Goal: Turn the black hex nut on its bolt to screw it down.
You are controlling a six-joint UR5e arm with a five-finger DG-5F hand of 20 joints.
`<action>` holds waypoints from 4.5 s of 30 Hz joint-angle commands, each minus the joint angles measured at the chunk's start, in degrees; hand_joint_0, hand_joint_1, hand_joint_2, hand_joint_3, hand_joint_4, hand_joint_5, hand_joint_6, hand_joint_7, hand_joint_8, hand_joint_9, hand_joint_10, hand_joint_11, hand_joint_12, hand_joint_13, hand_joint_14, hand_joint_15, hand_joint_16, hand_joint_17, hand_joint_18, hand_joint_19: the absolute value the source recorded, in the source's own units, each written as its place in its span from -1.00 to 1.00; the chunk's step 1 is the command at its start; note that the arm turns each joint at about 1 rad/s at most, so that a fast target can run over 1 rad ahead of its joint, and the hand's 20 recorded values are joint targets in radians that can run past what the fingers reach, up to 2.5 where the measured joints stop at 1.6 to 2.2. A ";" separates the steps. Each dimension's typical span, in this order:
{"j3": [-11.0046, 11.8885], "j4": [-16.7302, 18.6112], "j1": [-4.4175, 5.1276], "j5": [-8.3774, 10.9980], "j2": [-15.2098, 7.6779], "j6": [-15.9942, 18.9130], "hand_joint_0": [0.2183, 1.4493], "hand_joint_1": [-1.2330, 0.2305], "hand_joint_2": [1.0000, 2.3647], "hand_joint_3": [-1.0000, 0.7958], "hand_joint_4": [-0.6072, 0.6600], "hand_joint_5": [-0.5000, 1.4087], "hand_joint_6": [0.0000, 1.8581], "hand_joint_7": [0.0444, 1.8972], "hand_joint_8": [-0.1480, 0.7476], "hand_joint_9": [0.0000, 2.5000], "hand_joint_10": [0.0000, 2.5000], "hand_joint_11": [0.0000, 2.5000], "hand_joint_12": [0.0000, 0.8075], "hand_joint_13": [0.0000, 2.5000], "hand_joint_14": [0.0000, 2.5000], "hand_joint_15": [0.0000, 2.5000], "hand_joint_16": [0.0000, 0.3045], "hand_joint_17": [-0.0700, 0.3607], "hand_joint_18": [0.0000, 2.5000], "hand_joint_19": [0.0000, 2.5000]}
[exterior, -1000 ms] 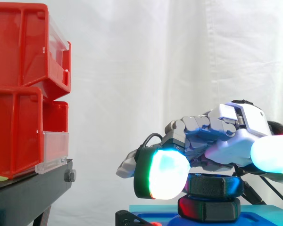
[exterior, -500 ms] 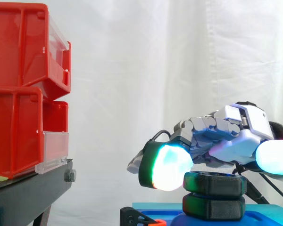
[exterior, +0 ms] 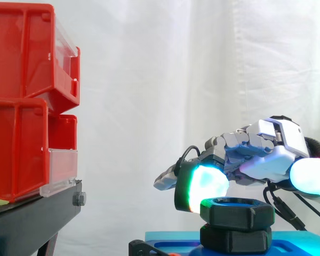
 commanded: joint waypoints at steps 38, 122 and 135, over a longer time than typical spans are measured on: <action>6.60 1.67 6.55 5.00 -4.13 5.26 -0.61 0.15 -1.00 -0.44 0.36 -0.67 -0.46 -0.17 0.01 -0.77 -1.00 -0.93 -0.09 -0.74 -1.00 -0.98 -0.66 -0.14 -0.80 -0.93; 8.00 8.61 -2.06 -7.66 -5.10 8.77 -0.69 0.05 -1.00 -0.44 0.46 -0.67 -0.46 0.01 0.06 -0.77 -1.00 -0.87 -0.08 -0.75 -1.00 -1.00 -0.64 -0.11 -0.79 -0.94; 9.15 13.18 0.14 -6.87 -5.10 13.17 -0.69 0.07 -1.00 -0.44 0.46 -0.67 -0.46 0.01 0.06 -0.77 -1.00 -0.88 -0.09 -0.76 -1.00 -1.00 -0.64 -0.11 -0.79 -0.94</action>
